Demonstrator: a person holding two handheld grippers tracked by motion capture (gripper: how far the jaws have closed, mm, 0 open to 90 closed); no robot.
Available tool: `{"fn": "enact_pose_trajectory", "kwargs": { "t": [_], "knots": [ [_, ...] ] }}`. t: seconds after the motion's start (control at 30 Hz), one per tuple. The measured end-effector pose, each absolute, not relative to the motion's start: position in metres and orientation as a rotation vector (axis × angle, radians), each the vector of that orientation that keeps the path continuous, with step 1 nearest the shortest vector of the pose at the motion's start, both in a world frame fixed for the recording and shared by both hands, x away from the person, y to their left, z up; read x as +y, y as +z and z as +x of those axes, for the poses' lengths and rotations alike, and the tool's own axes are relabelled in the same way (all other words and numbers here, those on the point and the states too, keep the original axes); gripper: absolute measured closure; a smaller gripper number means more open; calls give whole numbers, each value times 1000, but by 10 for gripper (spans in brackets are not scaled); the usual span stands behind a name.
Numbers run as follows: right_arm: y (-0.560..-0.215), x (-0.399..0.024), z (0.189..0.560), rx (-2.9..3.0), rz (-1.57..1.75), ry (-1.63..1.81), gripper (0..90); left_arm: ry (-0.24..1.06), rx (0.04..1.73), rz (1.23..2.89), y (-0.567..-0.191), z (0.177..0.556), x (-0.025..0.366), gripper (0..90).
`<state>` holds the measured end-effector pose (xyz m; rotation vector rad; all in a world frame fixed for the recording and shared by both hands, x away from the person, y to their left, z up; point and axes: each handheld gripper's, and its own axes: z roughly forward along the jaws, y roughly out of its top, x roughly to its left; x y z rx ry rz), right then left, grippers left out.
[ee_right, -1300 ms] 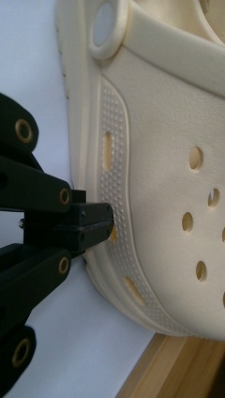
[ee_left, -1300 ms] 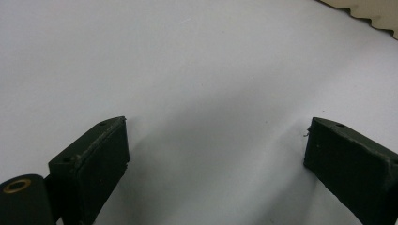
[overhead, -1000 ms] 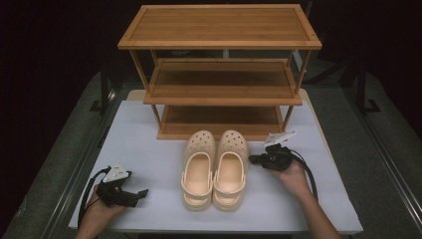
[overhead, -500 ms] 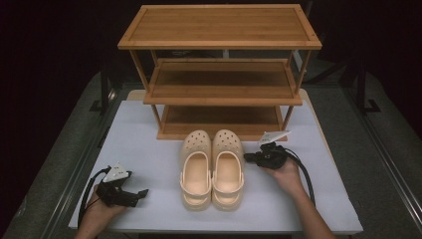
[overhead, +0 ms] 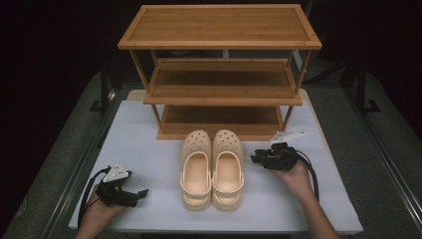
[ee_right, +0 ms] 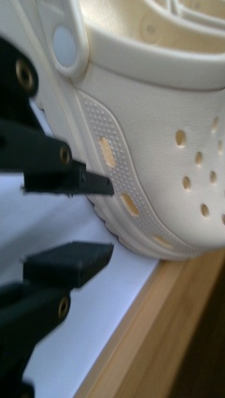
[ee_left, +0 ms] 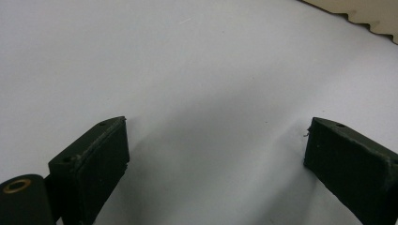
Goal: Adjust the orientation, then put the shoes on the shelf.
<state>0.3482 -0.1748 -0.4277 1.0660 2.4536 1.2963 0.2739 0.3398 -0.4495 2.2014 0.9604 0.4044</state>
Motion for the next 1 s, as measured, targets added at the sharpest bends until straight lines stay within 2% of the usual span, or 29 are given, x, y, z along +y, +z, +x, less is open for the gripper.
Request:
{"fn": "enact_pose_trajectory", "kwargs": {
  "t": [0.1,0.23,0.57,1.0],
  "knots": [
    [-420,-181,342,2407,1113,1285,407,384,976,2190,-448,275,338,60],
    [-412,-188,335,2370,1147,1318,343,371,966,2174,-442,278,333,60],
    [-398,-183,319,2400,1099,1344,339,315,885,2120,-412,285,303,61],
    [-388,-141,315,2471,985,1378,318,280,730,2131,-388,311,241,65]
  ]
}}
